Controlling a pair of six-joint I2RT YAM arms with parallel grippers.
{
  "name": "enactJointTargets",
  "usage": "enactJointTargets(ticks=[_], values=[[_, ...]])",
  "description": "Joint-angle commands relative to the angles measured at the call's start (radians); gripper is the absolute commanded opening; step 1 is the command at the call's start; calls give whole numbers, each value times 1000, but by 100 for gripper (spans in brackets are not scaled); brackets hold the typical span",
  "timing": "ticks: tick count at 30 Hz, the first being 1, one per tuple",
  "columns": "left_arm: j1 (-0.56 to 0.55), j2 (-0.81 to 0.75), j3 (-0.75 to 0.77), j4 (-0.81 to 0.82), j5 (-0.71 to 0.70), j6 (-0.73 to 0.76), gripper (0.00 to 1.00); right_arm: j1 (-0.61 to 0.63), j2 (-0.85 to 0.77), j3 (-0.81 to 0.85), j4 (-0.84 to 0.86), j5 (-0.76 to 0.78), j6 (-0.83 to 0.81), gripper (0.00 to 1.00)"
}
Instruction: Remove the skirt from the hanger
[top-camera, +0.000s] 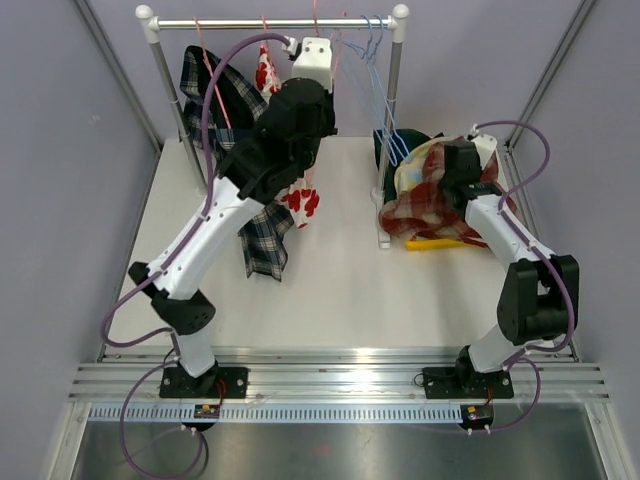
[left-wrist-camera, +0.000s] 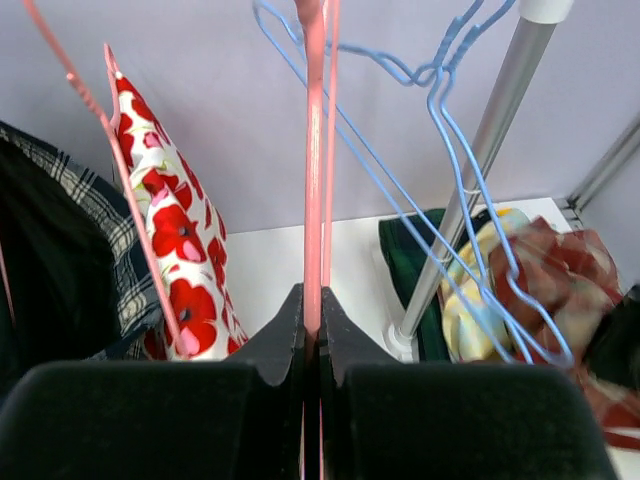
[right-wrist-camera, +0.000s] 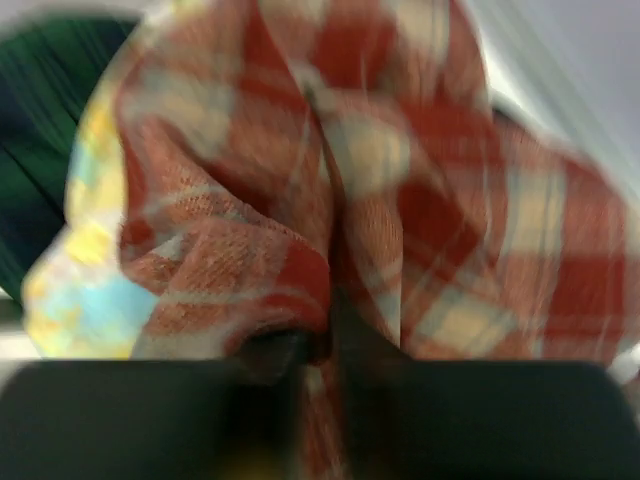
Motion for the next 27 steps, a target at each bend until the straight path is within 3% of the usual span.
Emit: enactJointTargets(ticks=[1,3,13,19,21,23,25,27], values=[[39,108,182,-18,-18,39,0,-8,-128,-91,36,-79,110,46],[64,141,211,-1,-12,47,0,-8,-145,-119,1,-126,137,99],[144,279,244,105,120,40,0,-8,-366,-369,28,-332,208,100],[171,327,242,98,269,7,0,-8,-401,-398,19,-346,193,99],[168,276,157,104,292,-16,1,-8,-406,-394,4,-338,188,99],[165,235,69,111,287,-25,8,-8,-412,-381,-21,-335,185,99],[165,175,40,78,275,-35,28,-8,-430,-368,-41,-334,182,99],[165,129,9,44,268,-36,36,-8,-450,-366,-67,-334,180,99]])
